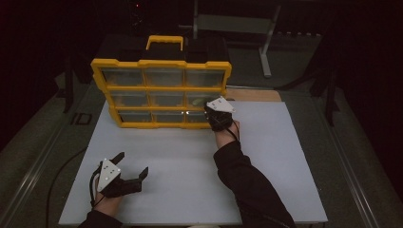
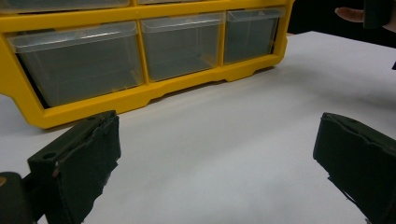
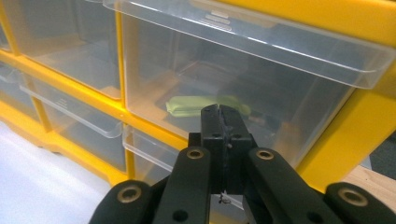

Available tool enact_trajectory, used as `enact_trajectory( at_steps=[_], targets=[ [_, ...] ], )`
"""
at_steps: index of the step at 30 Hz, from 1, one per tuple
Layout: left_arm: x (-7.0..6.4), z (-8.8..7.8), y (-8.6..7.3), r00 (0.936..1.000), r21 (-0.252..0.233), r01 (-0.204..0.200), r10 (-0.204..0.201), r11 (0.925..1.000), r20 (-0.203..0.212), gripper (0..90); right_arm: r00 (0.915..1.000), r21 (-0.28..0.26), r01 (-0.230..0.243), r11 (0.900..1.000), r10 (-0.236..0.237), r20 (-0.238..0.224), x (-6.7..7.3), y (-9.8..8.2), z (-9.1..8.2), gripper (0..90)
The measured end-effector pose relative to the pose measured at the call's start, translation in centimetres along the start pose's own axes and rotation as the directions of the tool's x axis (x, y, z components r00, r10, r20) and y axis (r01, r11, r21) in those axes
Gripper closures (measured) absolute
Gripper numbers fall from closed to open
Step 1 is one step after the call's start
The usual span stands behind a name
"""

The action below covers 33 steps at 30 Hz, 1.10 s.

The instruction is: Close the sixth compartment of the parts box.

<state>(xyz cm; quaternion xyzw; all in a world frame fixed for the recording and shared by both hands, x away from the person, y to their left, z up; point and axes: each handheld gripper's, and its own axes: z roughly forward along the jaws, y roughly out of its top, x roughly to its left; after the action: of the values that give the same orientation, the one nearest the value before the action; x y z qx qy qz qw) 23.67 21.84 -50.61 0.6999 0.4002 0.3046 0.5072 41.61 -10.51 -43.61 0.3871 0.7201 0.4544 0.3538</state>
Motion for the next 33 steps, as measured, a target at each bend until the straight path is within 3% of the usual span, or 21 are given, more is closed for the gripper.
enact_trajectory(
  at_steps=[9,15,22,29,33],
  targets=[
    [0.0,0.0,0.0,1.0,0.001,0.001,-0.001,1.0,0.002,1.6,0.9998,-0.012,0.016,1.0,-0.016,-0.008,-0.3,-0.1,0.3,90.0],
    [0.0,0.0,0.0,1.0,0.001,0.001,-0.001,1.0,0.001,1.6,0.9996,-0.004,-0.027,1.0,0.027,-0.006,-0.2,0.0,0.3,90.0],
    [-0.1,0.0,0.0,1.0,0.001,0.002,-0.002,1.0,0.002,1.6,0.9961,0.029,-0.074,0.997,0.076,-0.045,-0.4,0.3,0.1,90.0],
    [-0.1,0.1,0.0,1.0,0.003,0.002,-0.002,1.0,0.001,1.6,0.9957,0.022,-0.055,0.998,0.056,-0.074,0.1,0.9,-0.5,87.0],
    [0.0,0.1,0.0,1.0,0.003,0.003,-0.003,1.0,0.001,1.6,0.9908,0.027,-0.079,0.997,0.081,-0.109,0.4,1.3,-0.7,83.1]
  ],
)
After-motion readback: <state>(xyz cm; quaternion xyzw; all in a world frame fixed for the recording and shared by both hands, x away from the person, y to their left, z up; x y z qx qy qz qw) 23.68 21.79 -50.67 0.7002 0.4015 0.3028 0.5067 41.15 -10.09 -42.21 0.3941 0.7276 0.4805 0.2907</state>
